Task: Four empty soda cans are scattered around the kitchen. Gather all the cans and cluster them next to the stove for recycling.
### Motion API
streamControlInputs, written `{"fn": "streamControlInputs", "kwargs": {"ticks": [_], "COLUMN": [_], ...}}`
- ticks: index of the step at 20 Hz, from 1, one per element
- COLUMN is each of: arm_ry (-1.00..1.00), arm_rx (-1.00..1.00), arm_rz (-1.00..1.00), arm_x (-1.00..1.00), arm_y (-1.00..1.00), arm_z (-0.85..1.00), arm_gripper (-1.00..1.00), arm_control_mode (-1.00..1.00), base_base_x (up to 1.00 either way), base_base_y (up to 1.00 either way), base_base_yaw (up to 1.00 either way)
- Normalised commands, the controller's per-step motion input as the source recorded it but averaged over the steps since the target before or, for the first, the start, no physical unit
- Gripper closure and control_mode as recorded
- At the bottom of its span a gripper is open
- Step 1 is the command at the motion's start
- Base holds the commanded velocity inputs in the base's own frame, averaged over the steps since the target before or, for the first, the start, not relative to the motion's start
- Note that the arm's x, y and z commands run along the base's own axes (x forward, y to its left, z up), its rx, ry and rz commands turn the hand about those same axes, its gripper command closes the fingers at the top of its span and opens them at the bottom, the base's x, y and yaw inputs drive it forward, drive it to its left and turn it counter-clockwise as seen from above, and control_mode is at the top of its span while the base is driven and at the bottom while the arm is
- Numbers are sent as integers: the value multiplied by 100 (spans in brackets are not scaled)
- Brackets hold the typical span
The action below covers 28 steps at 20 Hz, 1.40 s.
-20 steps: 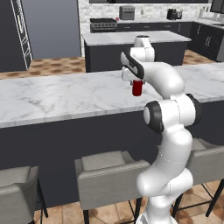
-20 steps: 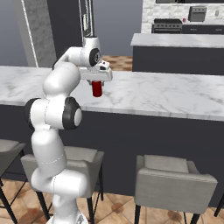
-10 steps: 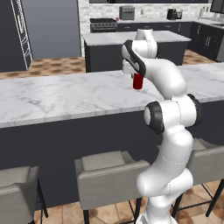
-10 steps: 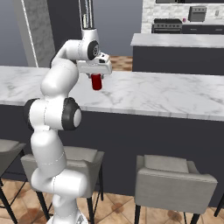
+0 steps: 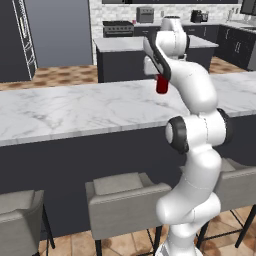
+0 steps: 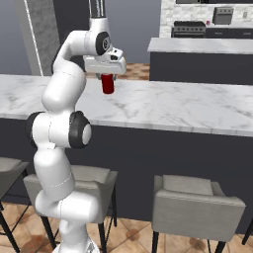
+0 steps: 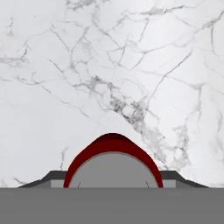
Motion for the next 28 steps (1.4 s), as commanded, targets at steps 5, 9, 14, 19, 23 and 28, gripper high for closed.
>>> {"fn": "streamControlInputs", "kwargs": {"ticks": [5, 9, 14, 19, 23, 28], "arm_ry": [0, 0, 0, 0, 0, 0], "arm_rx": [0, 0, 0, 0, 0, 0], "arm_rz": [0, 1, 0, 1, 1, 0], "arm_x": [-58, -72, -77, -69, -60, -37], "arm_y": [-4, 0, 0, 0, 0, 0], "arm_z": [24, 1, 0, 0, 0, -1], "arm_gripper": [100, 100, 100, 100, 100, 100], "arm_control_mode": [-100, -100, -100, -100, -100, 100], "base_base_x": [0, 0, 0, 0, 0, -26], "base_base_y": [0, 0, 0, 0, 0, -11], "base_base_yaw": [0, 0, 0, 0, 0, 1]}}
